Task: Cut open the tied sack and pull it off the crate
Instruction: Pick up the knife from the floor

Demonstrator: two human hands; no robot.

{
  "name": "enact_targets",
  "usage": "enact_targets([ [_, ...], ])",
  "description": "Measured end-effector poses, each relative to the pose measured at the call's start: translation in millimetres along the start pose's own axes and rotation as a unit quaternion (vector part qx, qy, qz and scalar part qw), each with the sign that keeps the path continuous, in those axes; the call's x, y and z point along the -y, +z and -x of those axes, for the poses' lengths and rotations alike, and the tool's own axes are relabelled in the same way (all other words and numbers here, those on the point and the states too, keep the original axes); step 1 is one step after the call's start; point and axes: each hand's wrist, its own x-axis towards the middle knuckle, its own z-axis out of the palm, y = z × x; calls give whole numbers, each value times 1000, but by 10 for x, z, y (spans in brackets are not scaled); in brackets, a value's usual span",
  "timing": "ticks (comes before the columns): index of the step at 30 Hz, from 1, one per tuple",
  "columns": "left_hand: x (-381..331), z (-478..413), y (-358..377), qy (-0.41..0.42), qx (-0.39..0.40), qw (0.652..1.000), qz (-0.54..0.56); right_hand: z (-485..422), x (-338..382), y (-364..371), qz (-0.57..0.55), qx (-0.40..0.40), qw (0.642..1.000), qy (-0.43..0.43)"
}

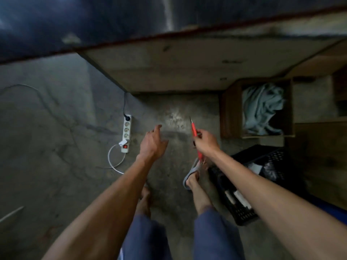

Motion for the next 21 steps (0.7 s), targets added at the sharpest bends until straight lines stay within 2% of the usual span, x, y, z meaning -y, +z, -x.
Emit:
enact_targets([
  [3, -679, 492, -672, 12, -55, 998, 33, 437, 419, -712, -34, -4, 997, -62],
  [7, -1372, 770, -1380, 80, -152, 983, 64, 829, 933, -1461, 1, -62, 983, -170],
  [10, -1624, 709, -1826, 92, -216, 968, 85, 821, 1367, -1816, 18, -134, 964, -229],
  [13, -1664, 462, -2205, 95, -231, 964, 89, 605, 1859, -2003, 2, -192, 944, -270],
  [17, -1611, -94, -2730, 97, -252, 960, 77, 153, 2486, -2104, 1, -267, 923, -277],
  [21, -1419, -836, -3150, 84, -259, 961, 47, -429, 3032, -2081, 32, -312, 922, -228],
])
